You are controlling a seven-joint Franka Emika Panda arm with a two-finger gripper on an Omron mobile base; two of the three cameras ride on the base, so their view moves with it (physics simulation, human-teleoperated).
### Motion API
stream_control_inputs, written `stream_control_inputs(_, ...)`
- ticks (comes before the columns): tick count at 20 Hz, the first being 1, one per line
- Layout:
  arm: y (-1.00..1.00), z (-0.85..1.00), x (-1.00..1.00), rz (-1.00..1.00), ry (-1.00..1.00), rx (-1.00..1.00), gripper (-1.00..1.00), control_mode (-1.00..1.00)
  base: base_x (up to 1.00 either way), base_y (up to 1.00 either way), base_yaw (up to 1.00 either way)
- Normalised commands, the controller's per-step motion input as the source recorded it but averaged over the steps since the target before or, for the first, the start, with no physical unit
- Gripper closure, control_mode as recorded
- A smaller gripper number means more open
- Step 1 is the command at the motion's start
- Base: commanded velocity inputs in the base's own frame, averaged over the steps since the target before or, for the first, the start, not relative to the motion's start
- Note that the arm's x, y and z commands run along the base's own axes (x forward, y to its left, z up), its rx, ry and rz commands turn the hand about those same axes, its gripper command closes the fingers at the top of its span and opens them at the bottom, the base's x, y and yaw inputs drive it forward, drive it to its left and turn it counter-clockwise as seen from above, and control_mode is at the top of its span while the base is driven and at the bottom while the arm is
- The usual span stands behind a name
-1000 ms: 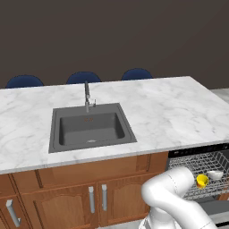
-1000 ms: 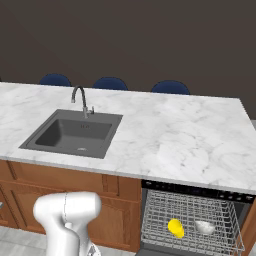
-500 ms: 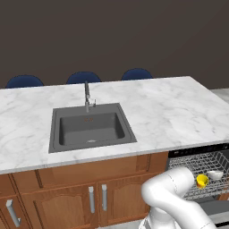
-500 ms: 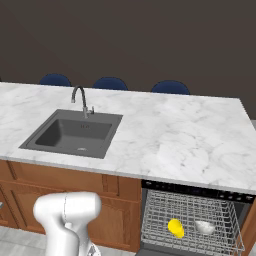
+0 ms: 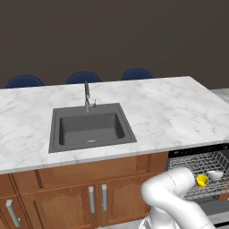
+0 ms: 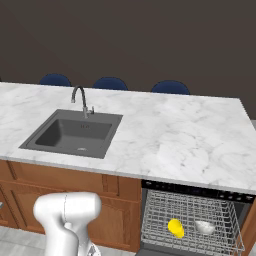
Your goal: Pick up the cup and bowl from the counter, place them in the dishwasher, and close the dishwasher door.
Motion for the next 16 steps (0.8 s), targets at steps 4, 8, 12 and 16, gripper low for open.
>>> stream_control_inputs(4, -0.06, -1.0, -0.42, 0.07, -0.29, -0.19, -1.0, -1.0, 0.0, 0.0, 0.0)
stream_control_inputs(8, -0.04, -1.0, -0.52, 0.09, -0.29, -0.19, -1.0, -1.0, 0.0, 0.0, 0.0)
stream_control_inputs(12, 0.0, -1.0, -0.38, 0.1, -0.27, -0.2, -1.0, -1.0, 0.0, 0.0, 0.0)
stream_control_inputs(16, 0.0, -1.0, -0.16, 0.09, -0.27, -0.26, -1.0, -1.0, 0.0, 0.0, 0.0)
